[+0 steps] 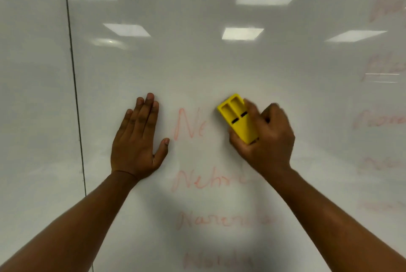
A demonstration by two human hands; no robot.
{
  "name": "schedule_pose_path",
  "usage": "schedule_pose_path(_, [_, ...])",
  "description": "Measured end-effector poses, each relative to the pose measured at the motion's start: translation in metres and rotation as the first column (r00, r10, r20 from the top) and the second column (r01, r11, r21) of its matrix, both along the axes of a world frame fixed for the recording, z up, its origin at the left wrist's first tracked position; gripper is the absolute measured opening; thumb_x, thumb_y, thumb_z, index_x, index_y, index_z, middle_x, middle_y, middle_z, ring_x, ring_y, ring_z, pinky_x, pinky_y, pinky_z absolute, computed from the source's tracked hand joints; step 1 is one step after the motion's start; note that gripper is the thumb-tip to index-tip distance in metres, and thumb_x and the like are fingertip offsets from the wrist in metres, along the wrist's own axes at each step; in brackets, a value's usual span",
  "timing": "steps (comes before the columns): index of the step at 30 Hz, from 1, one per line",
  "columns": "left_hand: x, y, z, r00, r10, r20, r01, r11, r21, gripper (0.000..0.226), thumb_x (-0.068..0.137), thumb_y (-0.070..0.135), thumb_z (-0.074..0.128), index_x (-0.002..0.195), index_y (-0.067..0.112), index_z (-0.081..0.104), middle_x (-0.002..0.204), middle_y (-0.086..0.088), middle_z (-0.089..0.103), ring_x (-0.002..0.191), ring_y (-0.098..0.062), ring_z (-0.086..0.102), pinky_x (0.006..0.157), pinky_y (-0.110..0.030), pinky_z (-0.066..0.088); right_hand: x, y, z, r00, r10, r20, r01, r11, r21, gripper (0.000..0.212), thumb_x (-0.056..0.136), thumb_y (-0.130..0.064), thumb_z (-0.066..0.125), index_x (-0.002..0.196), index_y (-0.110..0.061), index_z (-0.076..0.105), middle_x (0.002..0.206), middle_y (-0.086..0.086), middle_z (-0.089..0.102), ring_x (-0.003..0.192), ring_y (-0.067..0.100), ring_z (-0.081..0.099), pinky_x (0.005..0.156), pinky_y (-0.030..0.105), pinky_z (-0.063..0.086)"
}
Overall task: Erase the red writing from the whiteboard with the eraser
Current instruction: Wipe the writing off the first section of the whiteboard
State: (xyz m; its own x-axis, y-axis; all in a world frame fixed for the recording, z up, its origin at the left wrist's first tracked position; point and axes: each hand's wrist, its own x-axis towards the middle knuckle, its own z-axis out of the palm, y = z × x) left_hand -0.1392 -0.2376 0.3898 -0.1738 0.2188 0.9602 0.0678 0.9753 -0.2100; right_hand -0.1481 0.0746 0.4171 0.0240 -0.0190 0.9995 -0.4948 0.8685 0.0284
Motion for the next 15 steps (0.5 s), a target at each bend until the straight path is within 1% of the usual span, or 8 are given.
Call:
schedule_pose_path(1, [0.0, 0.0, 0.001, 1.0, -0.004, -0.002, 0.004, 1.0, 0.001, 0.084, 0.102, 0.05, 0.038, 0.17, 0.008, 0.01, 0.179, -0.007, 0.006, 0.166, -0.024, 0.005, 0.135, -0.036, 0.004, -0.001, -0.007, 0.01, 1.0, -0.007, 0.002, 0.007, 0.998, -0.057, 0.063, 0.078, -0.048, 0.074, 0.134, -0.02, 0.067, 0.088, 0.006, 0.046, 0.078, 0.023, 0.047, 0.058, 0.028, 0.031])
schedule_pose_path(3, [0.0, -0.001, 0.001, 1.0, -0.004, -0.005, 0.004, 1.0, 0.003, 0.084, 0.102, 0.05, 0.038, 0.169, 0.008, 0.011, 0.179, -0.008, 0.007, 0.166, -0.025, 0.006, 0.135, -0.037, 0.006, 0.001, -0.029, 0.016, 1.0, 0.017, -0.012, -0.018, 0.999, -0.04, 0.063, 0.079, -0.048, 0.074, 0.134, -0.019, 0.066, 0.088, 0.007, 0.047, 0.078, 0.024, 0.047, 0.058, 0.028, 0.03])
schedule_pose_path(5, [0.002, -0.001, 0.0, 1.0, -0.009, -0.008, 0.009, 1.0, 0.001, 0.083, 0.102, 0.049, 0.039, 0.169, 0.007, 0.013, 0.178, -0.009, 0.01, 0.166, -0.025, 0.007, 0.135, -0.038, 0.008, 0.005, -0.041, 0.002, 0.998, 0.056, -0.03, -0.052, 0.992, 0.111, 0.063, 0.079, -0.044, 0.074, 0.135, -0.017, 0.066, 0.089, 0.007, 0.047, 0.078, 0.025, 0.047, 0.055, 0.029, 0.033])
schedule_pose_path(7, [0.002, -0.001, 0.0, 1.0, -0.012, -0.008, 0.012, 1.0, 0.004, 0.083, 0.102, 0.049, 0.04, 0.169, 0.006, 0.015, 0.178, -0.01, 0.011, 0.166, -0.026, 0.008, 0.135, -0.039, 0.009, 0.007, -0.033, -0.02, 0.997, 0.071, -0.032, -0.059, 0.96, 0.275, 0.061, 0.08, -0.042, 0.073, 0.135, -0.016, 0.067, 0.088, 0.007, 0.048, 0.076, 0.026, 0.047, 0.052, 0.03, 0.036])
schedule_pose_path(9, [0.001, -0.001, -0.001, 1.0, -0.013, -0.017, 0.013, 1.0, 0.003, 0.082, 0.102, 0.048, 0.04, 0.169, 0.005, 0.016, 0.178, -0.011, 0.012, 0.166, -0.026, 0.009, 0.135, -0.039, 0.009, 0.005, -0.017, -0.028, 0.998, 0.057, -0.033, -0.043, 0.947, 0.319, 0.061, 0.08, -0.043, 0.073, 0.134, -0.017, 0.068, 0.088, 0.007, 0.049, 0.075, 0.025, 0.047, 0.051, 0.033, 0.039])
schedule_pose_path(11, [0.001, -0.001, -0.001, 1.0, -0.008, -0.017, 0.008, 1.0, -0.002, 0.082, 0.102, 0.049, 0.039, 0.169, 0.005, 0.016, 0.178, -0.011, 0.011, 0.166, -0.026, 0.009, 0.135, -0.039, 0.009, 0.001, -0.01, -0.019, 0.999, 0.028, -0.024, -0.022, 0.974, 0.226, 0.063, 0.077, -0.044, 0.074, 0.134, -0.019, 0.067, 0.089, 0.005, 0.047, 0.077, 0.024, 0.047, 0.052, 0.03, 0.037])
schedule_pose_path(13, [0.0, -0.001, 0.0, 1.0, -0.001, -0.017, 0.001, 1.0, -0.004, 0.083, 0.102, 0.049, 0.039, 0.169, 0.006, 0.016, 0.178, -0.01, 0.01, 0.166, -0.026, 0.008, 0.135, -0.039, 0.009, -0.002, -0.02, -0.006, 1.0, 0.012, 0.005, -0.012, 0.997, 0.07, 0.064, 0.077, -0.046, 0.075, 0.134, -0.021, 0.067, 0.089, 0.004, 0.045, 0.078, 0.022, 0.046, 0.056, 0.028, 0.033])
schedule_pose_path(15, [0.002, -0.001, 0.0, 1.0, -0.004, -0.012, 0.004, 1.0, -0.005, 0.082, 0.103, 0.048, 0.04, 0.169, 0.006, 0.016, 0.178, -0.01, 0.011, 0.166, -0.026, 0.008, 0.135, -0.04, 0.009, 0.002, -0.04, -0.004, 1.0, 0.027, 0.009, -0.027, 0.999, 0.019, 0.064, 0.076, -0.045, 0.076, 0.135, -0.02, 0.066, 0.089, 0.005, 0.045, 0.078, 0.023, 0.046, 0.057, 0.029, 0.032])
